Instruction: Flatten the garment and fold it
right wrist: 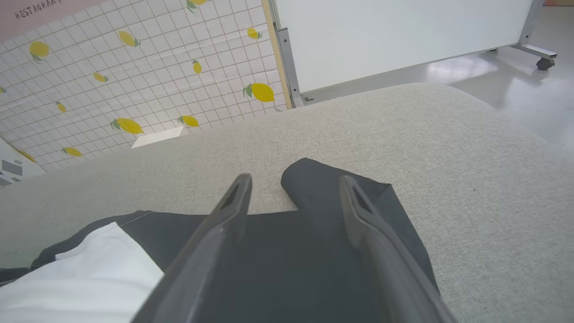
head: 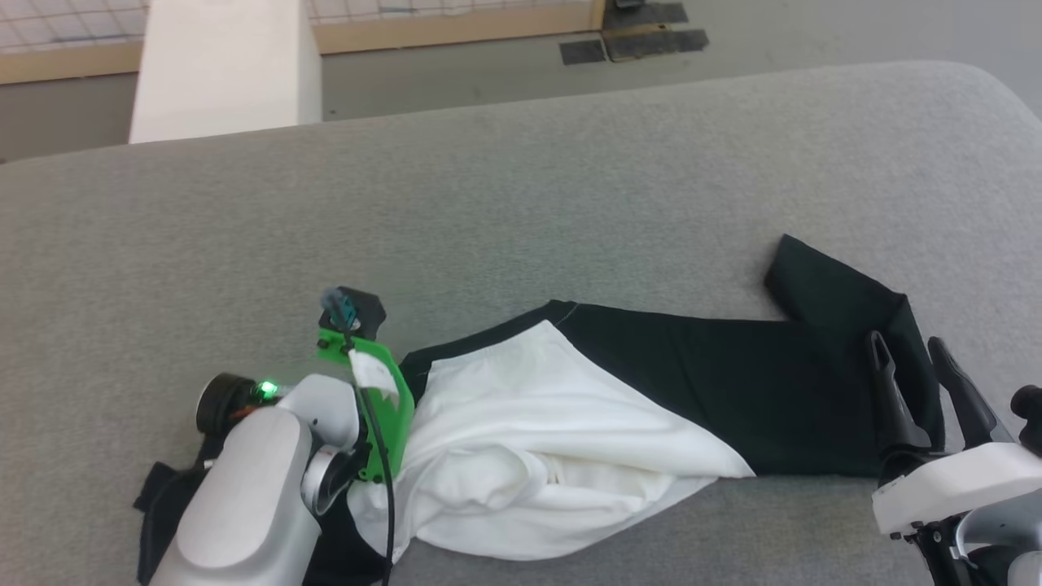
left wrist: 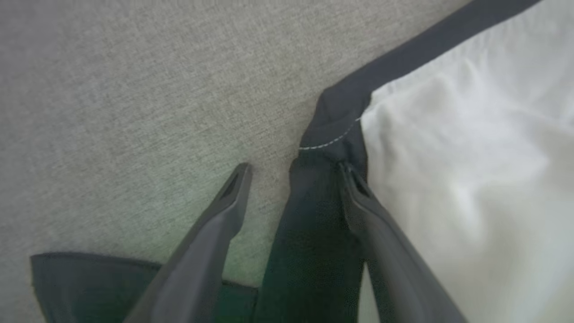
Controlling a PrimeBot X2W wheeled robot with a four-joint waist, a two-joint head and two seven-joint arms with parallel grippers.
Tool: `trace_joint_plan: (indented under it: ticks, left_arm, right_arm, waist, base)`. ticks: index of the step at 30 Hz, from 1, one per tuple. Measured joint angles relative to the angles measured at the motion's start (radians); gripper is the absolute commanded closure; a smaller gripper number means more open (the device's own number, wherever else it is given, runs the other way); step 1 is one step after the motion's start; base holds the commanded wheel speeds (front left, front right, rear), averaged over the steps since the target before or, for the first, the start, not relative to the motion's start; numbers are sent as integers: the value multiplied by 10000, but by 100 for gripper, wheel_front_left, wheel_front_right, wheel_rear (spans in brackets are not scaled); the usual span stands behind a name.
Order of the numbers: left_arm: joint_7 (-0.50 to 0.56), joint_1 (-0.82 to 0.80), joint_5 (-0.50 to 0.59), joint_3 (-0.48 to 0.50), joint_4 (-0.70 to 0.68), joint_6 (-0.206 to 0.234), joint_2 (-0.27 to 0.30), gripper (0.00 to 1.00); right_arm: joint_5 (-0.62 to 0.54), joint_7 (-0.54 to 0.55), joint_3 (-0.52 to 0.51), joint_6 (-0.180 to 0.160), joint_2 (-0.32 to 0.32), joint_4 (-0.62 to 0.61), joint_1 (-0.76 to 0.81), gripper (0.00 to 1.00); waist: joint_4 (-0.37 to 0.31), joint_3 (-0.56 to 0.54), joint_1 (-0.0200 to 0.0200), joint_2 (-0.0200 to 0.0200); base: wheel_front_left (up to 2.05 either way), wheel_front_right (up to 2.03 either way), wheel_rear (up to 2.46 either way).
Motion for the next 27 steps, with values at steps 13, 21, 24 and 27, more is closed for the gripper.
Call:
trace_joint_plan:
  ticks: [13, 21, 24, 27]
  left_arm:
    - [-880, -2022, 393, -633, -96, 251, 1592, 100]
    - [-2872, -3837, 454, 184, 1499, 838, 1618, 100]
    - [-3597, -4065, 407, 410, 2196, 1131, 1455, 74]
    - [-3900, -4032, 265, 420, 2882, 1174, 1183, 0]
  right_arm:
    - [174, -349, 198, 2, 2, 211, -463, 0]
    - [196, -433, 635, 2, 2, 328, -932, 0]
    - [194, -476, 742, 2, 2, 384, -1058, 0]
    - [159, -474, 865, 0, 0, 428, -1077, 0]
  waist:
    - [-602, 709, 0, 0]
    - [-905, 1252, -1, 0]
    - [-1020, 1426, 0, 0]
    - [-1058, 1523, 0, 0]
  base:
    - [0, 0, 0]
    - [0, 0, 0]
    - [0, 0, 0]
    - [0, 0, 0]
